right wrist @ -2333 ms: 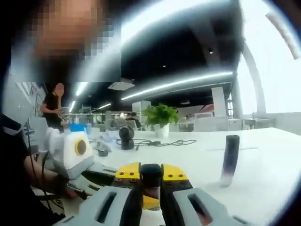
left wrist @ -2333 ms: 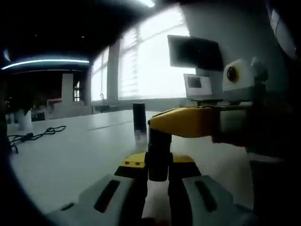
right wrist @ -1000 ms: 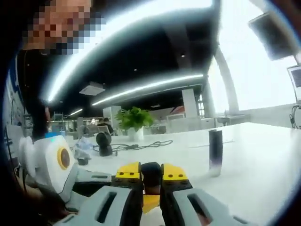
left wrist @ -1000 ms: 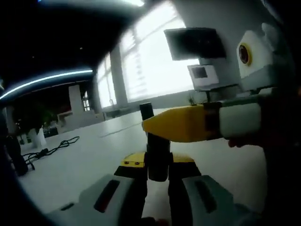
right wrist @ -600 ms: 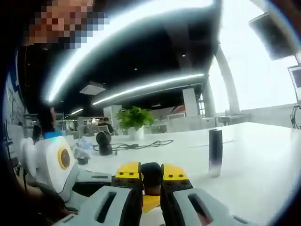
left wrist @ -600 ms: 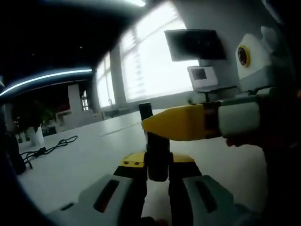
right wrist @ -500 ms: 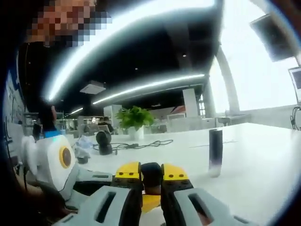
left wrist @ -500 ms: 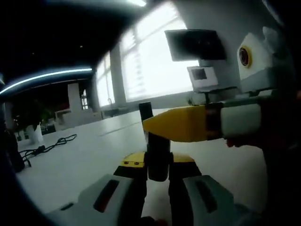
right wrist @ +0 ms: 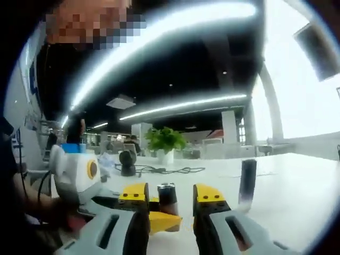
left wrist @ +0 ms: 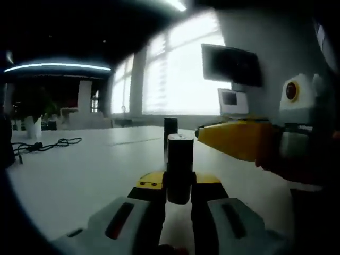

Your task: Pick up cosmetic bottle twist off cap place on table pick up cap screw tight cap place on table

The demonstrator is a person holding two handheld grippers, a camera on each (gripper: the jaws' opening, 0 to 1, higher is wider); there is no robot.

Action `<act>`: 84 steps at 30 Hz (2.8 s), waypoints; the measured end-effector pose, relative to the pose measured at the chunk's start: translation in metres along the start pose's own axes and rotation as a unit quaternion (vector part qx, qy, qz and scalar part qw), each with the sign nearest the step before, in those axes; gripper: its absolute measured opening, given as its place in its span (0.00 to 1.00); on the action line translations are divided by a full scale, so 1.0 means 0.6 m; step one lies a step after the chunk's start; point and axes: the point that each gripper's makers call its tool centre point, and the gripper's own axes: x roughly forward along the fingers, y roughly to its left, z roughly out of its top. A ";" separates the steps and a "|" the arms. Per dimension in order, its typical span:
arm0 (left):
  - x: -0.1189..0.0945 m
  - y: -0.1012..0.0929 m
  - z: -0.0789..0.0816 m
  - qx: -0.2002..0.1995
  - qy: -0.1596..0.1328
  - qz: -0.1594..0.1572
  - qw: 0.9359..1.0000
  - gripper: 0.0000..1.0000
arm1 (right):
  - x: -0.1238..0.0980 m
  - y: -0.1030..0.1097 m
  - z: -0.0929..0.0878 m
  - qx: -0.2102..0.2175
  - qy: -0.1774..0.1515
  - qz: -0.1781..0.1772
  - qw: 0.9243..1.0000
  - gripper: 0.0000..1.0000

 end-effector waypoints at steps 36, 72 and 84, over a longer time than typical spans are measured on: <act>-0.002 -0.032 -0.006 0.048 0.016 -0.013 0.999 0.06 | 0.057 0.017 -0.015 -0.023 0.050 0.079 0.995 0.11; -0.011 -0.034 0.056 0.023 -0.090 -0.060 0.994 0.08 | 0.036 0.047 0.042 -0.090 -0.005 0.143 0.986 0.10; -0.021 -0.032 0.065 0.026 -0.089 -0.043 0.995 0.05 | 0.032 0.069 0.049 -0.114 -0.009 0.153 0.982 0.10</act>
